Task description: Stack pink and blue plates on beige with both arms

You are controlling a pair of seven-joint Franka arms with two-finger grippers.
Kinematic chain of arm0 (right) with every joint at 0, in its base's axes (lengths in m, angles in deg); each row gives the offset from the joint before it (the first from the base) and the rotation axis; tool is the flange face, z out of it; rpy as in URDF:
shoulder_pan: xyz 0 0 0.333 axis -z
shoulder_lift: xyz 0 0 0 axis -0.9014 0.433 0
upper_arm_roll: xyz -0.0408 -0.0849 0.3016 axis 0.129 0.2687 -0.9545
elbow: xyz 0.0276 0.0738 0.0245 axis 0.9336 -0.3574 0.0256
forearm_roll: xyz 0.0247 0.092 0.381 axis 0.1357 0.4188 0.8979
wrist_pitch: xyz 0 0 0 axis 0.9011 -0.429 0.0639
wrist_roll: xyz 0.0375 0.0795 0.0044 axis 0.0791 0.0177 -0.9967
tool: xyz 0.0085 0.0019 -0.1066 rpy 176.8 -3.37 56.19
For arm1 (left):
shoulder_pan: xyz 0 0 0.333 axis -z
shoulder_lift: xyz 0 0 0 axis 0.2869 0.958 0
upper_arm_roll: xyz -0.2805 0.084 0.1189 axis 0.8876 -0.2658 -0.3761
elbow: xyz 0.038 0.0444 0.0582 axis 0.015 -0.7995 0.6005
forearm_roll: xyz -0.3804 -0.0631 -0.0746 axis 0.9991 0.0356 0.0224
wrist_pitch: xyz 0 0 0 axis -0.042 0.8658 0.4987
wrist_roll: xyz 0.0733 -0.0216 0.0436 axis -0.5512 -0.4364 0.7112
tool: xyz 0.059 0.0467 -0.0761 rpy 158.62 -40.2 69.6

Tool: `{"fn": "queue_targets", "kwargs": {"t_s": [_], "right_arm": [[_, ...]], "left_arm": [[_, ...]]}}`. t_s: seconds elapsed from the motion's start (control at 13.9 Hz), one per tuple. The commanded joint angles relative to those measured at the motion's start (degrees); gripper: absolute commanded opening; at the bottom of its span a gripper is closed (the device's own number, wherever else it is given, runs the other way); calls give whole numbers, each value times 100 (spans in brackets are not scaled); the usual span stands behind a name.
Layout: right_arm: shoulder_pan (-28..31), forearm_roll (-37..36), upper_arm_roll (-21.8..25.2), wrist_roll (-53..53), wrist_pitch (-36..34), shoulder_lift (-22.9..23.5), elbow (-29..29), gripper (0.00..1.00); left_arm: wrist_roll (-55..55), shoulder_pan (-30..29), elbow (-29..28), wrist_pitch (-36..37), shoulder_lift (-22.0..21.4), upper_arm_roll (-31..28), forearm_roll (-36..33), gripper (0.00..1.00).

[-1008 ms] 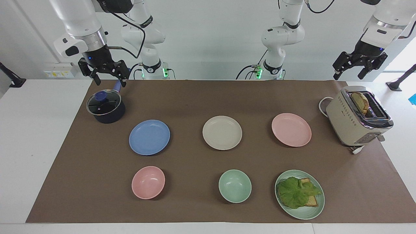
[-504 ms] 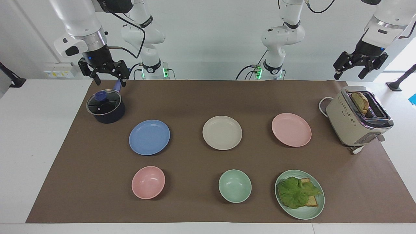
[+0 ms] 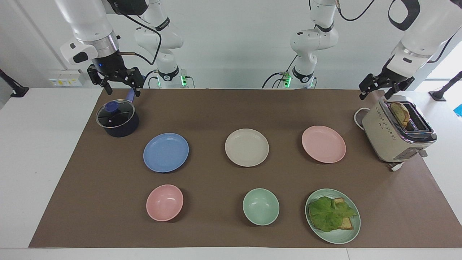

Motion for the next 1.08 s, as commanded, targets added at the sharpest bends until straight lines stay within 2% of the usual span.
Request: {"fn": "queue_targets", "kwargs": {"t_s": [0.0, 0.29, 0.65, 1.01], "right_arm": [[80, 35, -18, -83, -47, -34, -44, 100], [89, 35, -18, -83, -20, -34, -44, 100], [142, 35, -18, -91, 50, -78, -123, 100], [151, 43, -18, -91, 32, -104, -167, 100]], "left_arm": [[-72, 64, -968, -892, -120, -47, -80, 100], [-81, 64, -1716, -1895, 362, -47, -80, 100], [-90, -23, -1867, -3012, 1188, -64, -89, 100], [-143, -15, -2359, -3452, 1268, -64, -89, 100]]}}
